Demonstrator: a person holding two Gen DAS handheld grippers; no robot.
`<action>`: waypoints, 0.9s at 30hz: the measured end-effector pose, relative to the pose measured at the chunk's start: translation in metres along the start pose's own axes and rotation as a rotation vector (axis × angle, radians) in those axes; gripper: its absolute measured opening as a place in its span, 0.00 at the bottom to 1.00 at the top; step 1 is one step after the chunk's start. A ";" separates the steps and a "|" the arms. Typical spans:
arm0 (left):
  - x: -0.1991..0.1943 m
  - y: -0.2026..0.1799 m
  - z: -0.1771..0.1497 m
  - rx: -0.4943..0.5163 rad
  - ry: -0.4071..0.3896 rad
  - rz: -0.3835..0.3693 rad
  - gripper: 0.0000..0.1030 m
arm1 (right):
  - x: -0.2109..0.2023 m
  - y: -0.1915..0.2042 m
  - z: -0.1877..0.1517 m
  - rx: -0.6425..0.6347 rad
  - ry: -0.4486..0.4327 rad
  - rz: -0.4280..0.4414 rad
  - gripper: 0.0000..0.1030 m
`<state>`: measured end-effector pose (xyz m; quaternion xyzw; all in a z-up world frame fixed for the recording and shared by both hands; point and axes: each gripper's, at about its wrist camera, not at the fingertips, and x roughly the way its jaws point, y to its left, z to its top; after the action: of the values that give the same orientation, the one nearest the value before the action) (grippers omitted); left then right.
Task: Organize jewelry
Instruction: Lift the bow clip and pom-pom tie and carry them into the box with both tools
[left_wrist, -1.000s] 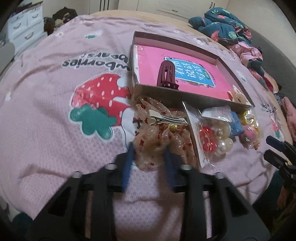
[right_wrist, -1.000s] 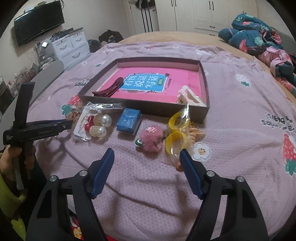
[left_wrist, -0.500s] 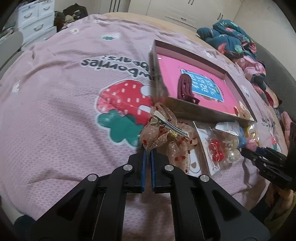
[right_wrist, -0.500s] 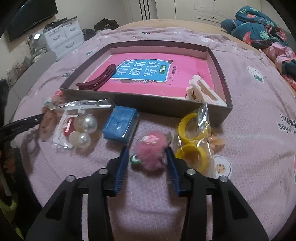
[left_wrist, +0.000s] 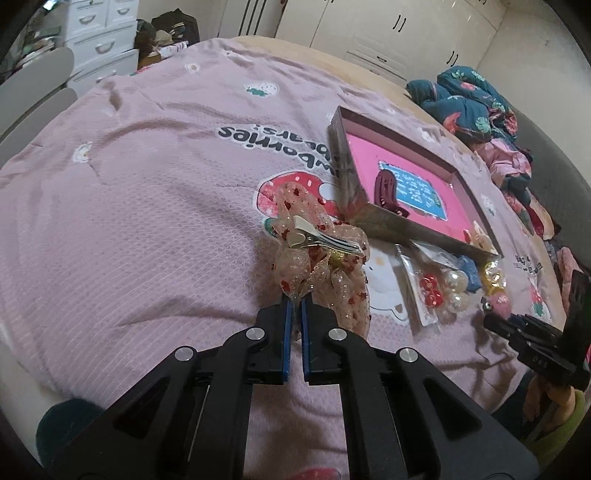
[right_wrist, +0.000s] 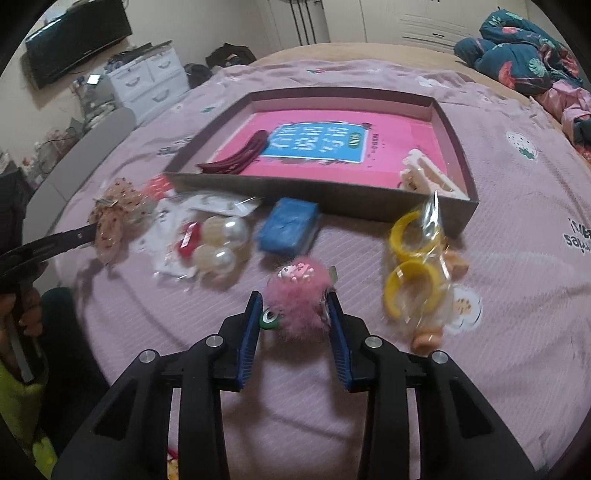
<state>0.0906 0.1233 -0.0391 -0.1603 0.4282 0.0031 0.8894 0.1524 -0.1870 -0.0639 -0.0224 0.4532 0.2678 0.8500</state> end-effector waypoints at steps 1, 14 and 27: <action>-0.004 -0.001 -0.001 0.000 -0.004 -0.006 0.00 | -0.003 0.003 -0.001 -0.002 -0.004 0.009 0.33; -0.051 -0.036 0.006 0.067 -0.093 -0.071 0.00 | -0.048 0.033 0.001 -0.052 -0.099 0.072 0.33; -0.053 -0.085 0.032 0.137 -0.131 -0.126 0.00 | -0.088 0.003 0.016 -0.026 -0.212 -0.013 0.33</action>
<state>0.0935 0.0586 0.0435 -0.1253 0.3576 -0.0716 0.9227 0.1238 -0.2184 0.0145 -0.0078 0.3569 0.2690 0.8945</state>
